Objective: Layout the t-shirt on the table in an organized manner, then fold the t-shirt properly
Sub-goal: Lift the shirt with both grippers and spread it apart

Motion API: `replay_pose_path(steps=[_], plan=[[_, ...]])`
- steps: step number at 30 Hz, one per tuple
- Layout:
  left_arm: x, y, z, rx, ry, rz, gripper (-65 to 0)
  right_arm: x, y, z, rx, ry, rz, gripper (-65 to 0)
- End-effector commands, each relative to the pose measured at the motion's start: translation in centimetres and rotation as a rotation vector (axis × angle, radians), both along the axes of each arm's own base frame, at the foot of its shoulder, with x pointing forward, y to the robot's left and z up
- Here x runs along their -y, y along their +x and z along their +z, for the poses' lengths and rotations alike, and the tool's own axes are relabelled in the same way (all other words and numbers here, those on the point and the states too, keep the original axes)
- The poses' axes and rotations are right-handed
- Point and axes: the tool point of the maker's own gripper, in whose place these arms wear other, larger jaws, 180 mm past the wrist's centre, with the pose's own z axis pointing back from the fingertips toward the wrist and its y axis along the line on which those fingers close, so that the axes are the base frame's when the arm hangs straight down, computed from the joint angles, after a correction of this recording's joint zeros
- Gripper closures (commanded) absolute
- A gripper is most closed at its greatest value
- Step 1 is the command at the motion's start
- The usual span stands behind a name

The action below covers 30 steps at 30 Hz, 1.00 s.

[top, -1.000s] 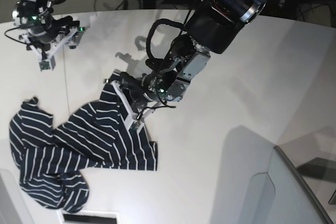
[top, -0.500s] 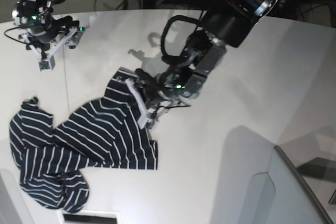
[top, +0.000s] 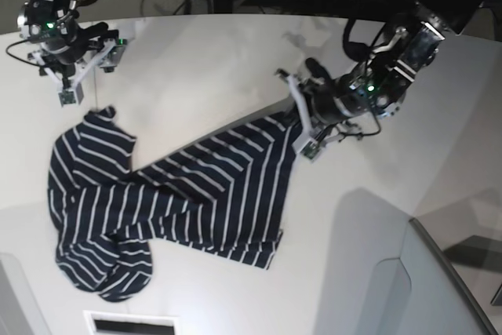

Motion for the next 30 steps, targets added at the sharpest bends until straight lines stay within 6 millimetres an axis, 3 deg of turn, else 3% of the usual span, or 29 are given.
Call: replay_pose_path(steps=[1, 5, 9, 17, 23, 30], plan=[[-0.5, 0.6, 0.8, 0.029, -0.002, 0.005, 0.0, -1.1, 1.2, 1.3, 0.059, 0.026, 0.026, -45.3], [-2.3, -0.9, -0.3, -0.006, 0.039, 0.008, 0.0, -3.3, 1.8, 2.3, 0.043, 0.057, 0.087, -45.6], [-3.7, -0.8, -0.6, -0.005, 0.07, 0.081, 0.0, -5.1, 2.5, 1.6, 0.007, 0.083, 0.132, -45.9], [-3.3, -0.9, -0.7, -0.008, 0.065, 0.089, 0.0, -6.6, 4.3, 2.1, 0.049, 0.16, 0.133, -46.1], [-3.4, -1.8, -1.2, -0.027, 0.067, 0.093, 0.0, -6.3, 5.3, 0.9, 0.025, 0.18, 0.125, -45.5], [-3.5, -2.3, -1.5, -0.039, 0.068, 0.093, 0.0, -4.0, 5.3, -0.1, 0.049, 0.198, 0.028, -45.5]])
